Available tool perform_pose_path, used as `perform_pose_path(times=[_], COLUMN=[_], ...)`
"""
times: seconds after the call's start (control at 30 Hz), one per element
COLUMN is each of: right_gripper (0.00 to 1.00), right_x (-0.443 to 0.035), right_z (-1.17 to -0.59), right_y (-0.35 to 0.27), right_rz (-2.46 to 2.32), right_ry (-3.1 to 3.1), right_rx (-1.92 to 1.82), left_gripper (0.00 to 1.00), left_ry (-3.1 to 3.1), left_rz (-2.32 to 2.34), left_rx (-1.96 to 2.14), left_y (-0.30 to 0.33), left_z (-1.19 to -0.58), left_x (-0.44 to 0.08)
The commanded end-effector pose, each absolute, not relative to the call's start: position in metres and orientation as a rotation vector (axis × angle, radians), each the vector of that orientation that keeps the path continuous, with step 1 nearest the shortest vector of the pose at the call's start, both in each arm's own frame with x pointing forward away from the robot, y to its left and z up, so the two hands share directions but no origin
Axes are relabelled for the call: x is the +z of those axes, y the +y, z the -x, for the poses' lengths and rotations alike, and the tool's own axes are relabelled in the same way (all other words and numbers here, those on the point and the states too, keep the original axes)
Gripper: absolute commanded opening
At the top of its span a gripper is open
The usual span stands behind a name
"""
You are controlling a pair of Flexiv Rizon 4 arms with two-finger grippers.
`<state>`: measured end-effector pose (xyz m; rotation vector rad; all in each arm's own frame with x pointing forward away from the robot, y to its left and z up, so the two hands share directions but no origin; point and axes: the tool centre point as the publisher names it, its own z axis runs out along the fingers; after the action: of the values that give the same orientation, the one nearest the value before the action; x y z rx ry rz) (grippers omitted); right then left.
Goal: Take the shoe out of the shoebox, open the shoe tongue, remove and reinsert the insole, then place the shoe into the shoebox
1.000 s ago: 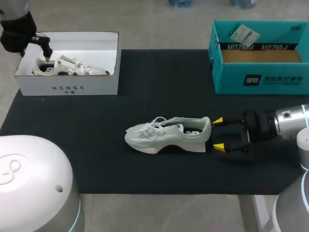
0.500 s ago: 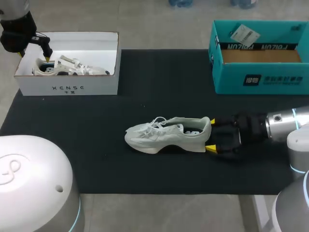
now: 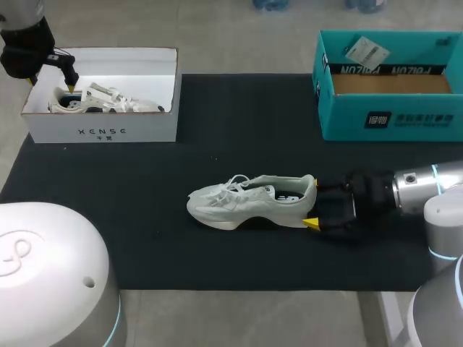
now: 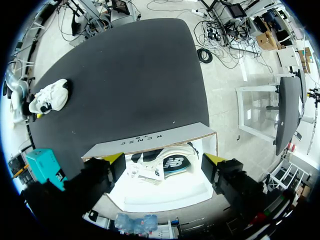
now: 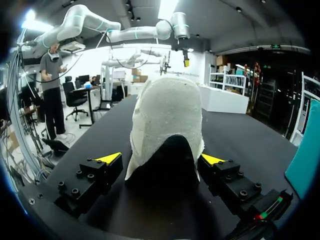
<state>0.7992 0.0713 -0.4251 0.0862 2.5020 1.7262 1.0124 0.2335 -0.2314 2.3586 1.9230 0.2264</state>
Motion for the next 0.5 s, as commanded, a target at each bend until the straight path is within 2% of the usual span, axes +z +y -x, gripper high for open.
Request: perform_pose_path(times=[0.03, 0.47, 0.5], right_gripper=[1.00, 0.98, 0.46], right_x=[-0.4309, -0.4362, -0.4366], right_z=[-0.8048, -0.8023, -0.8019], right_y=[0.0793, 0.0819, 0.0820], right_rz=[-0.082, -0.090, -0.096], right_ry=[2.506, 2.511, 2.509], right_rx=[1.732, 1.748, 1.749], left_gripper=[1.00, 1.00, 1.00], left_ry=[1.921, 1.921, 1.921], left_rz=[-2.358, -2.358, -2.358], left_rx=[0.230, 0.230, 0.230], left_y=[0.2338, 0.2338, 0.2338], left_z=[-1.0116, -1.0116, -1.0116], left_x=[-0.2317, -0.2317, -0.2317])
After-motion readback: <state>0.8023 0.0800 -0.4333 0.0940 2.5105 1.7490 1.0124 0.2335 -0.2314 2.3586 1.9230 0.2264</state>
